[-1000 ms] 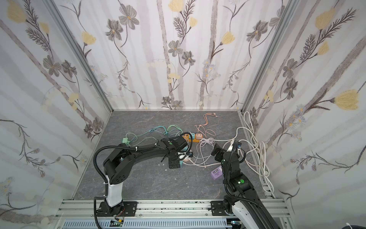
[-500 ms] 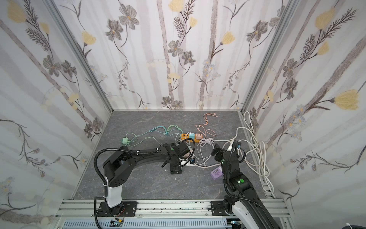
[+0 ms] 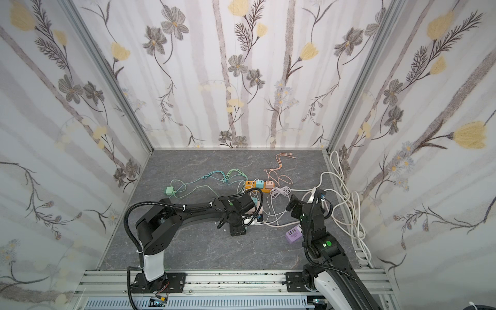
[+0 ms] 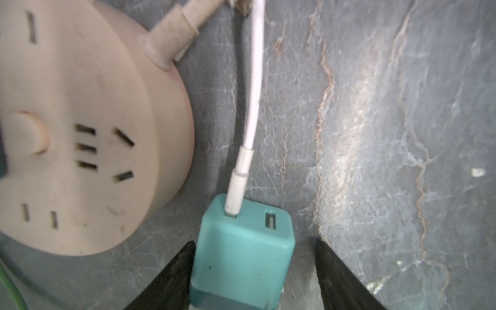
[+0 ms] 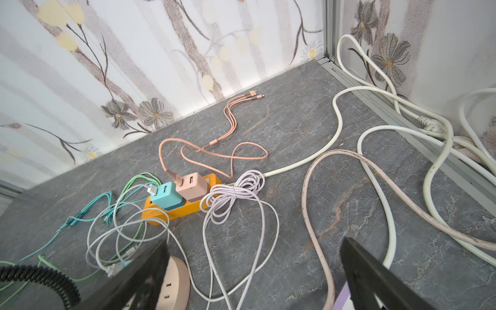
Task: Insert the plug
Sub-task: 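Close the left gripper on the teal charger and lift it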
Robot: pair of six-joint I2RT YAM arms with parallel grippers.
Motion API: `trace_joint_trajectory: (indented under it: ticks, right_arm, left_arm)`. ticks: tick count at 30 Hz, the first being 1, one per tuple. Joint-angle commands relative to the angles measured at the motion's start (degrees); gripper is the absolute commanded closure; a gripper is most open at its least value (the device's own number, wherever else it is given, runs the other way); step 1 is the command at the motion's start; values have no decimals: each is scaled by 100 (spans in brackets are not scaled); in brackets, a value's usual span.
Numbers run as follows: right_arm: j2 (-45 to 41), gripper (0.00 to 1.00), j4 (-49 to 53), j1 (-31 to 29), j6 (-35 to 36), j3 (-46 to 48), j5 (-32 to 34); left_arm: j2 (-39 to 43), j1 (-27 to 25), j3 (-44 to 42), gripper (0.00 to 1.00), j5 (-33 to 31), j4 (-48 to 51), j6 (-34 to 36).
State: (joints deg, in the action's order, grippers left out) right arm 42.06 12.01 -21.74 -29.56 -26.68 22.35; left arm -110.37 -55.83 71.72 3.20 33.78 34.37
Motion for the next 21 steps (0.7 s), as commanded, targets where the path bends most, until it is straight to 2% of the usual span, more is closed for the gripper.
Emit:
trace_joint_trajectory:
  ticks: [1,8,12,18,21]
  right_arm:
    - [-31,1,90,11,126,-82,-130]
    - [-5,1,196,44,56,-140,26]
    - [63,1,224,59,-16,-177,-14]
    - [167,1,342,73,14,-231,160]
    - [281,1,542,63,100,-406,142]
  left_arm:
    - [-70,38,-80,36,-451,458,61]
    - [-22,65,-132,34,-623,589,136]
    - [-55,64,-115,37,-576,580,156]
    - [-17,64,-127,54,-510,402,131]
    - [-2,61,-173,59,-564,310,138]
